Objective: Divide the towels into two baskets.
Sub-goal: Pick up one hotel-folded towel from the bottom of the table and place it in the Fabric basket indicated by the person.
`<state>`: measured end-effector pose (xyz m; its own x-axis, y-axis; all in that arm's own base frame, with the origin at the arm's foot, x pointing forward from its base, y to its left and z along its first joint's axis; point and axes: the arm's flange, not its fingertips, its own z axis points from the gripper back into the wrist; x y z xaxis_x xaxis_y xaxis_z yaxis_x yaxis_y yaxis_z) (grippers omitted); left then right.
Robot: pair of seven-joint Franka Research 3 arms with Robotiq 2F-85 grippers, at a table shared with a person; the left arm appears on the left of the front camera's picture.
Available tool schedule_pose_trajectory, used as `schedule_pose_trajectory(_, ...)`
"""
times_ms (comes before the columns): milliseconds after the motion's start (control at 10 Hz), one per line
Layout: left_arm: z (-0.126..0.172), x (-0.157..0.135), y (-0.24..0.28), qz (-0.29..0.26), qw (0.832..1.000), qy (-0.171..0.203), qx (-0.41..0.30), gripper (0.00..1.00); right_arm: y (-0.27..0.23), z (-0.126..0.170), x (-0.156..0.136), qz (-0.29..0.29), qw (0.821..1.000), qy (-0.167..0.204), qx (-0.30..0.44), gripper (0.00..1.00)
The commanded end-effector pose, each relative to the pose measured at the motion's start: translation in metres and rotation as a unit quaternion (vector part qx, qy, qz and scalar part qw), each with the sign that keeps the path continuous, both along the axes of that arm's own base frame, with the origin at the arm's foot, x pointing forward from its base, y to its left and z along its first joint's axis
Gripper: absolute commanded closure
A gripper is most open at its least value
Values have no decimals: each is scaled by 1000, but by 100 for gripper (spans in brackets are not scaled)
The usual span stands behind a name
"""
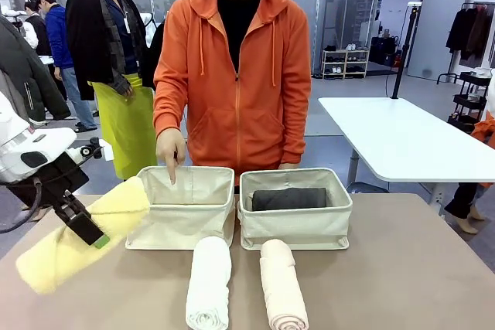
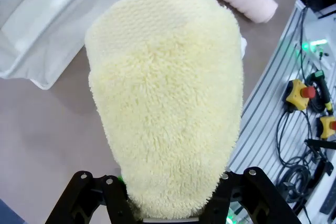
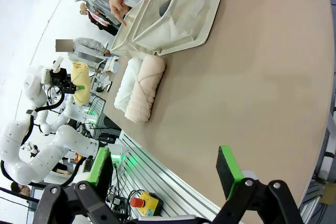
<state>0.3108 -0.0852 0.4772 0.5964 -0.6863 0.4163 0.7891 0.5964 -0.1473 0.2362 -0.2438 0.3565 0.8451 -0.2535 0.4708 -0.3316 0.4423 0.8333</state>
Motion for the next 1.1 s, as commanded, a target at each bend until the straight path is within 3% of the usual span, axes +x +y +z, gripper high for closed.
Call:
schedule_pose_trajectory(0,-3,3,-3,29,999,14,5,67,-1,3,-2,4,1000,-1,-1,0)
schedule_pose_trajectory(400,-6,1,0,18,1000,14,3,67,-1,3,-2,4,1000,-1,-1,0)
schedule_pose_trajectory(500,19,13,-4,-15,997,-29,63,67,-1,3,-2,4,1000,-1,-1,0)
schedule_pose_trajectory(600,32,34,-16,-43,993,-39,98,67,-1,3,-2,4,1000,-1,-1,0)
schedule_pose_trajectory(800,39,65,-47,-111,981,-43,152,67,-1,3,-2,4,1000,-1,-1,0)
schedule_pose_trajectory(1000,38,74,-71,-154,969,-83,175,67,-1,3,-2,4,1000,-1,-1,0)
